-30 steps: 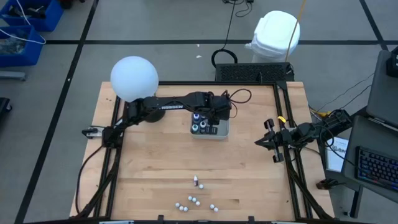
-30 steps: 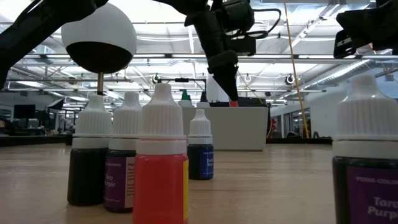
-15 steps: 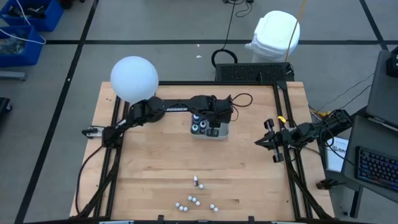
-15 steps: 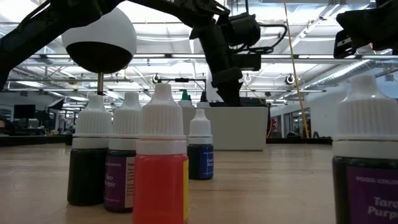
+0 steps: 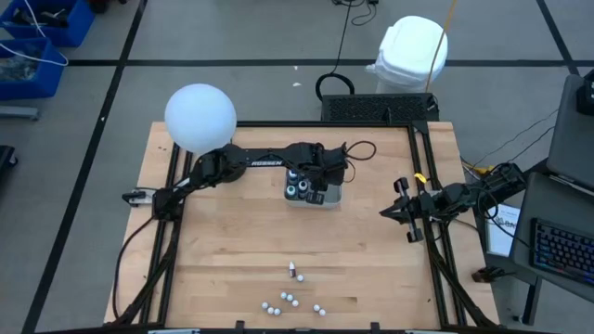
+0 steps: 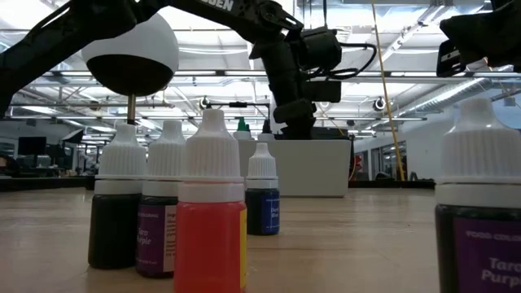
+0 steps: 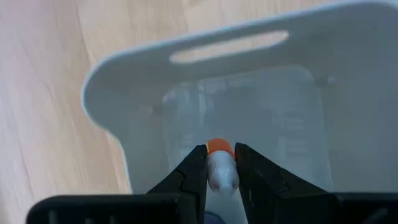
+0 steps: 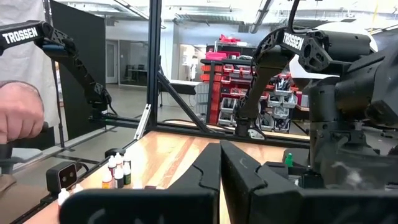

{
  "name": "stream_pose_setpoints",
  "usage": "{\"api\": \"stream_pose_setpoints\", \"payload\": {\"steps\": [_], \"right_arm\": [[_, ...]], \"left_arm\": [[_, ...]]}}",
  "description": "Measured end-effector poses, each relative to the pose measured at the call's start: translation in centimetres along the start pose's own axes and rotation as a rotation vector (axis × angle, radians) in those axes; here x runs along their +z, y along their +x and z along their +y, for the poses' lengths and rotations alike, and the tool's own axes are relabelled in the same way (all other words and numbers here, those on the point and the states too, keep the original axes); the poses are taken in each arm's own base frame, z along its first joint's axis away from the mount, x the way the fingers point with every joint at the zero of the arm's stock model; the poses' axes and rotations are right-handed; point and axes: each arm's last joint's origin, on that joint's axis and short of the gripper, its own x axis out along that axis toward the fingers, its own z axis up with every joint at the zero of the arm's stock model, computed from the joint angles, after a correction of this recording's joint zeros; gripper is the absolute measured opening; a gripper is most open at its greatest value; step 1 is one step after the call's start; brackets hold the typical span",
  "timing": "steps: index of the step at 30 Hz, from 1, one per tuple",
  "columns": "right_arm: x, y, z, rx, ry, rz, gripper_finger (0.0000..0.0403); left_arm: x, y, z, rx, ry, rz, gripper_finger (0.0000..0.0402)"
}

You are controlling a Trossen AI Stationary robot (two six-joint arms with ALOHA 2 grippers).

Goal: Pick & Place food coloring
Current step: Put the top small orange food coloring bottle into the gray bin

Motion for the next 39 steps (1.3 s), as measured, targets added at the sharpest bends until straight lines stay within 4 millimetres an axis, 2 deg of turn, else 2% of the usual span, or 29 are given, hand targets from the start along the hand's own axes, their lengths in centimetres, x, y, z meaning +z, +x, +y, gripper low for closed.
{"api": "stream_pose_setpoints", "payload": {"steps": [20, 39], "right_arm": [[0.00, 0.00, 0.00, 0.001, -0.007, 0.000, 0.0000], [-0.02, 0.00, 0.00, 0.001, -0.005, 0.002, 0.0000]], "left_arm": [[-0.23, -0.04, -0.30, -0.036, -0.109, 0.024, 0.0074], [-0.09, -0.03, 0.01, 0.026, -0.106, 0.020, 0.0074]]}}
